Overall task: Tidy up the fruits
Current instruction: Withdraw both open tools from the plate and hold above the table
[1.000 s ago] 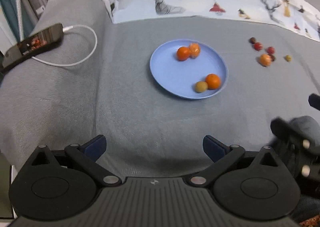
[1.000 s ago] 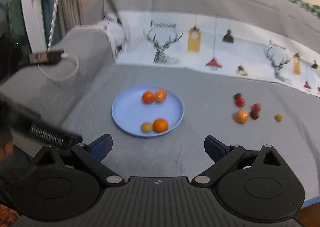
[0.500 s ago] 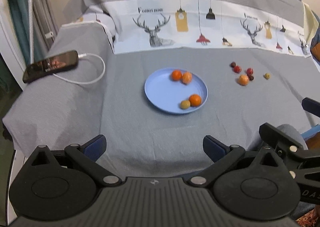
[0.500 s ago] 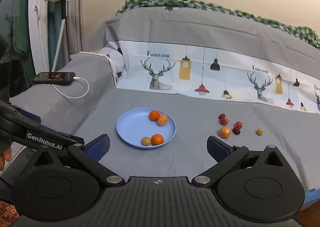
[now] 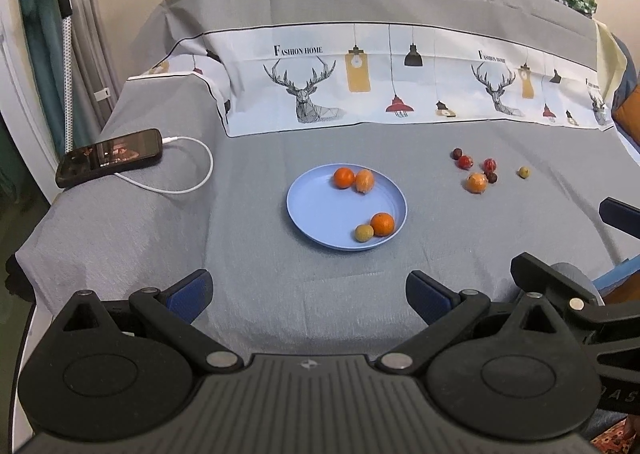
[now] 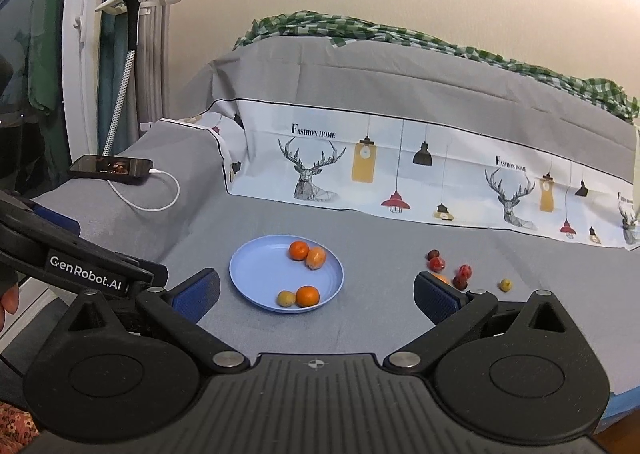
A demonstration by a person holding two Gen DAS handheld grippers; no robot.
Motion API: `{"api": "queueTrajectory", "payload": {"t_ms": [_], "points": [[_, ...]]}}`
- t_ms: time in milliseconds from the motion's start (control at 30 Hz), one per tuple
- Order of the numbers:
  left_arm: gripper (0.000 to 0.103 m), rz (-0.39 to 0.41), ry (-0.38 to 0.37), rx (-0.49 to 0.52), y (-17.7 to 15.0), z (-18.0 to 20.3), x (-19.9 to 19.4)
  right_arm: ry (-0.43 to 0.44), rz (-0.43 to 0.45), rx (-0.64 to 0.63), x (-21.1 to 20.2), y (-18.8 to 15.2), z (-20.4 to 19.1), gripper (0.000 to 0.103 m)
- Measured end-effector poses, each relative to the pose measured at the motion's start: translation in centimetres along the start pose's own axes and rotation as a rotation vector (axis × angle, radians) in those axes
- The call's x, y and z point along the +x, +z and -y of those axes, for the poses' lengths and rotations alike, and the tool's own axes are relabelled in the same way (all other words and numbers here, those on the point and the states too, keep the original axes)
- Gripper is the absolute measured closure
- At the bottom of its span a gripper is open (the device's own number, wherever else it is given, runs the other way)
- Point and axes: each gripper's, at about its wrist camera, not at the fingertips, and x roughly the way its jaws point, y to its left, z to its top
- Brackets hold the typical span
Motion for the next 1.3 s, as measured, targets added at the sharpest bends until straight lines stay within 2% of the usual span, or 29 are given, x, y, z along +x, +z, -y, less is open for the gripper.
{"api": "queueTrajectory", "payload": {"t_ms": [667, 1300], "points": [[0.000, -0.008, 0.004, 0.000, 0.0, -0.2, 0.4, 0.002, -0.012, 0.001, 0.3, -0.2, 0.0, 0.001], [0.000, -0.064, 0.030, 0.002, 0.0, -0.2, 2.3, 0.035, -0.054, 0.023, 2.1, -0.6, 0.3, 0.001]]}}
